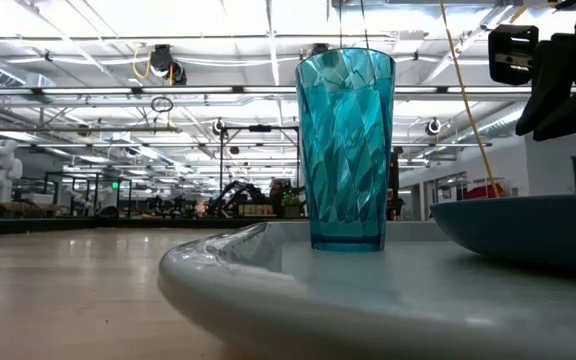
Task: Pick and place plate/cup/fork/spoon on tray
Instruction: Put the orange fork on the gray tray to the left of the blue plate
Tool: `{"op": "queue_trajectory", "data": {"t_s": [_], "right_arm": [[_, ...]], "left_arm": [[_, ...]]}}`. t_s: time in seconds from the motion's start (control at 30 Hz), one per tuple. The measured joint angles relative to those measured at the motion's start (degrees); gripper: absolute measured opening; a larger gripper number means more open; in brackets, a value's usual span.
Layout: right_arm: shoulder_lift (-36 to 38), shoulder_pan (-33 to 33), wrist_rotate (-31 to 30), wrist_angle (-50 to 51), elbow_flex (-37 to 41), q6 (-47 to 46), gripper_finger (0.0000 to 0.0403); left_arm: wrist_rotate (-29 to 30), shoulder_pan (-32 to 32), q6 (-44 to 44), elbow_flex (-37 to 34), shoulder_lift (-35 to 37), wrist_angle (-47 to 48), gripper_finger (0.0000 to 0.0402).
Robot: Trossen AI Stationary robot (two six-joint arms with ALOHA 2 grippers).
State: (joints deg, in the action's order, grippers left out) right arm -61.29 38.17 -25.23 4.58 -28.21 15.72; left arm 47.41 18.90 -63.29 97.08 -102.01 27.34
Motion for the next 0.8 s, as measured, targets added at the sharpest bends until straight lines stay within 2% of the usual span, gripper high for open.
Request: {"op": "queue_trajectory", "data": {"t_s": [0.4, 0.8], "right_arm": [[0.01, 0.02, 0.00, -0.02, 0.00, -1.23, 0.0043], [0.01, 0.00, -0.07, 0.46, 0.04, -6.11, 0.0043]], "left_arm": [[9.41, 12.08, -2.51, -0.02, -0.97, -6.70, 0.0010], [10.67, 18.82, 2.95, 0.00, -7.81, -27.25, 0.0011]]}}
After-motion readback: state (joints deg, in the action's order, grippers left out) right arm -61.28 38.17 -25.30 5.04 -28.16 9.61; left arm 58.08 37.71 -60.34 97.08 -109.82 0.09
